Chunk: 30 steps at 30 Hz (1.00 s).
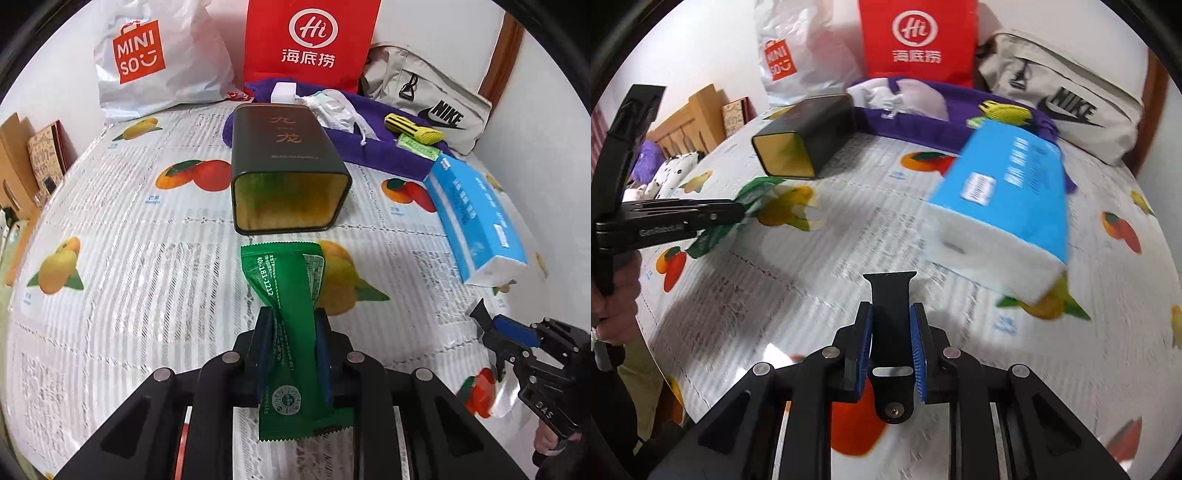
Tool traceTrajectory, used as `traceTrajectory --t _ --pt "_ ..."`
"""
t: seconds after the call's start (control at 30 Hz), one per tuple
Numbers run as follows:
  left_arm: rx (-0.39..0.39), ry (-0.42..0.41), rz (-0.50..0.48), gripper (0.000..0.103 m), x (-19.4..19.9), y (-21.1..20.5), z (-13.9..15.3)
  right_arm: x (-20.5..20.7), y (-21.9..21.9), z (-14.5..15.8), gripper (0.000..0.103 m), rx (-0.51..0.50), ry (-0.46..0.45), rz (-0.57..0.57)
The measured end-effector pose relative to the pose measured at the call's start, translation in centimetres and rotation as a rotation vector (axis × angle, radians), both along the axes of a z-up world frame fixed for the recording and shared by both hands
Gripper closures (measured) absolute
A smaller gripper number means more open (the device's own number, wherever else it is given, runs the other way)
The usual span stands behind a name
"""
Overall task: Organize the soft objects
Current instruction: 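Carry the green packet and black strap over the purple towel with both tools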
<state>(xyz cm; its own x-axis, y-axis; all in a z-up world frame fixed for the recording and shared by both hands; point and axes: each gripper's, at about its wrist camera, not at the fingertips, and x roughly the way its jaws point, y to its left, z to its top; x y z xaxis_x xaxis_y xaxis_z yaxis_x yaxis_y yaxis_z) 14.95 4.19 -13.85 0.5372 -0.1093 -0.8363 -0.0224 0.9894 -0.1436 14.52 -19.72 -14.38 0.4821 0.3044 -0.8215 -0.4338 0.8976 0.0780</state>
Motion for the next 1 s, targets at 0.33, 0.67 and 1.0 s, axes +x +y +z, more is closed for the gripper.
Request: traceTrajectory --t 0.33,0.67,1.0 --pt "-0.023 -0.006 0.006 0.082 -1.2 -0.1 0.6 -0.8 -3.0 0.1 0.083 -0.002 0.001 -0.082" --pt "-0.053 -0.032 0.009 0.082 -1.4 0.1 2.9 -0.8 -4.0 2.6 0.083 0.028 -0.046 -0.1" --pt "-0.036 -0.085 0.008 0.082 -0.1 -0.4 6.5 -0.2 -4.2 6.2 0.083 0.06 -0.095 -0.089"
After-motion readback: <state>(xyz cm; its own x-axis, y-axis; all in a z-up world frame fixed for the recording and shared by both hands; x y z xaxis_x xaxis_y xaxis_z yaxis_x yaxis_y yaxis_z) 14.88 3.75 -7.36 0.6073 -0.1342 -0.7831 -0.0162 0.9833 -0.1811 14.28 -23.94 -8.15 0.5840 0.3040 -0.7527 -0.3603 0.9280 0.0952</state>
